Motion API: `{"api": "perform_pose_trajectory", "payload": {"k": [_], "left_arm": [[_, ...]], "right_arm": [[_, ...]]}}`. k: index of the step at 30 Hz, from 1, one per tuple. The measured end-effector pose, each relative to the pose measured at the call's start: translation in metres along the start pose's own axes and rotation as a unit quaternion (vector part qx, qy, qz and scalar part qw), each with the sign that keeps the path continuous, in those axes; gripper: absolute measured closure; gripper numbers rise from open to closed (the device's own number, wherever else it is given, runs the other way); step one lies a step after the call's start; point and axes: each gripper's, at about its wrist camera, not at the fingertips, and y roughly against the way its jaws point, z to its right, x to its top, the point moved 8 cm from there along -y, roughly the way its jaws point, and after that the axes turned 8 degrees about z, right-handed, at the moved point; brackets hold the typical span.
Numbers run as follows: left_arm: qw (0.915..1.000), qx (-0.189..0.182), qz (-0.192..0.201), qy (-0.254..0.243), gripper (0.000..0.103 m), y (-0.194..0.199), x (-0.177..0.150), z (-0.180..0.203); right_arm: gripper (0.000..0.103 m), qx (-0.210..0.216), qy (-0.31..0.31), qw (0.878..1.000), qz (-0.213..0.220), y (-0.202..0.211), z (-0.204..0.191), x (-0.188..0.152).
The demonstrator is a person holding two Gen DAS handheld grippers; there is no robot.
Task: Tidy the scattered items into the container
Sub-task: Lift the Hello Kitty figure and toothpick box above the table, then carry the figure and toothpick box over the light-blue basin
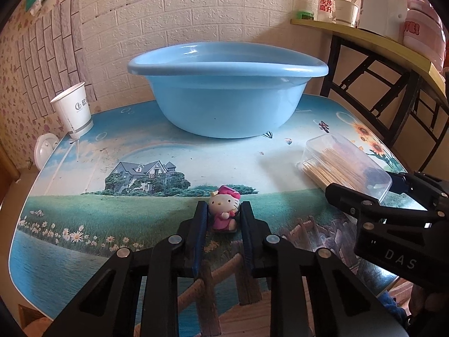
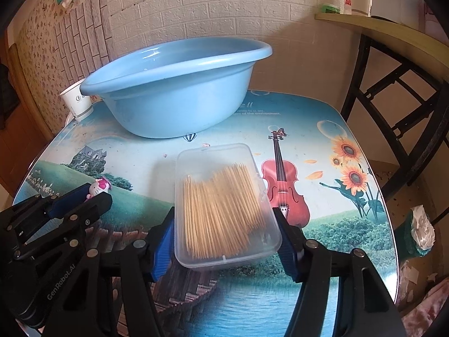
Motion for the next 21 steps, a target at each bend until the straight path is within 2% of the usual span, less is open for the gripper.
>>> {"api": "perform_pose_trajectory", "payload": {"k": [8, 16, 21], "left_arm": [[0.9996, -0.005, 0.027, 0.01, 0.082, 0.02, 0.015, -0.003], [0.9969, -0.022, 0.057, 0.049, 0.082, 0.046, 0.037, -0.014], [0.9962, -0.013, 0.066, 0.055, 0.082, 0.057, 0.052, -0.021]], "right_arm": [[0.04, -0.009, -0.01, 1.0, 0.019, 0.019, 0.004, 0.01], [0.04, -0.009, -0.025, 0.999, 0.032, 0.042, 0.006, 0.02], [0.041, -0.003, -0.025, 0.999, 0.042, 0.056, 0.002, 0.031]]}}
